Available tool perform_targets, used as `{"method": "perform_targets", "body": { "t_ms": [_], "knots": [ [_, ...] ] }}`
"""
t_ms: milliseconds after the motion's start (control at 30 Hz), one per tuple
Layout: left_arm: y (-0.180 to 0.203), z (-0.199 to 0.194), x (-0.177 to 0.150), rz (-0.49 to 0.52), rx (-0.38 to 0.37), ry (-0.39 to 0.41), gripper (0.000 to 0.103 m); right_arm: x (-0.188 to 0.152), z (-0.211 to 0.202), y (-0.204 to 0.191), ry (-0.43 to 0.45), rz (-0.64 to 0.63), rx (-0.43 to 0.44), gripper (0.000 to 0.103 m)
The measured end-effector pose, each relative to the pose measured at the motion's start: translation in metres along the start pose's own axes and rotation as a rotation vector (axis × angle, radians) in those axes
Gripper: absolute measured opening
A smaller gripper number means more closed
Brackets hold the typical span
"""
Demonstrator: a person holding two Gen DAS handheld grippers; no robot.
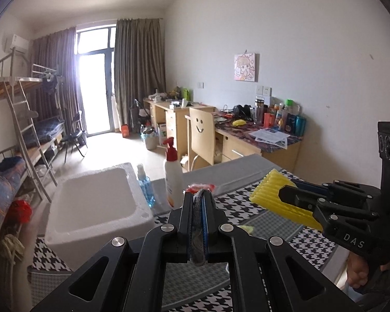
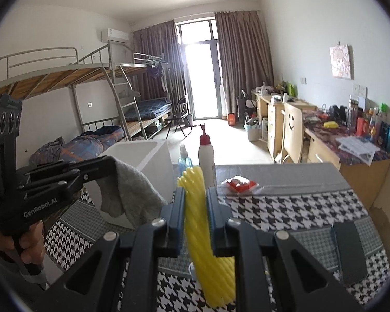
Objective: Organize soft objects
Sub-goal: 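Lift the grey cloth and yellow net and carry both toward the foam box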
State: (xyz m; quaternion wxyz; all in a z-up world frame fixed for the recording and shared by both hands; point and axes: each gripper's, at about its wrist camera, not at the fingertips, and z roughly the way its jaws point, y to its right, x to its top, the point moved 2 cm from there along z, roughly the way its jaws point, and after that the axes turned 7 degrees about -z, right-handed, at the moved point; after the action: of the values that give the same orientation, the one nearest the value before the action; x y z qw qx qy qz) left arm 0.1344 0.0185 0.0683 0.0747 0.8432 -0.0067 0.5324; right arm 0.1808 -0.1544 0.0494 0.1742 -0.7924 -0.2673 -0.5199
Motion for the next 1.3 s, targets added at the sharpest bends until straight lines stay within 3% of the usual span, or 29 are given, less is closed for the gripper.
{"method": "perform_targets", "body": {
  "t_ms": [1300],
  "knots": [
    [-0.053,0.013,0.068,-0.032,0.163,0.084,0.005,0.056,0.046,-0.016,0.021,-0.081,0.059,0.019]
  ]
}}
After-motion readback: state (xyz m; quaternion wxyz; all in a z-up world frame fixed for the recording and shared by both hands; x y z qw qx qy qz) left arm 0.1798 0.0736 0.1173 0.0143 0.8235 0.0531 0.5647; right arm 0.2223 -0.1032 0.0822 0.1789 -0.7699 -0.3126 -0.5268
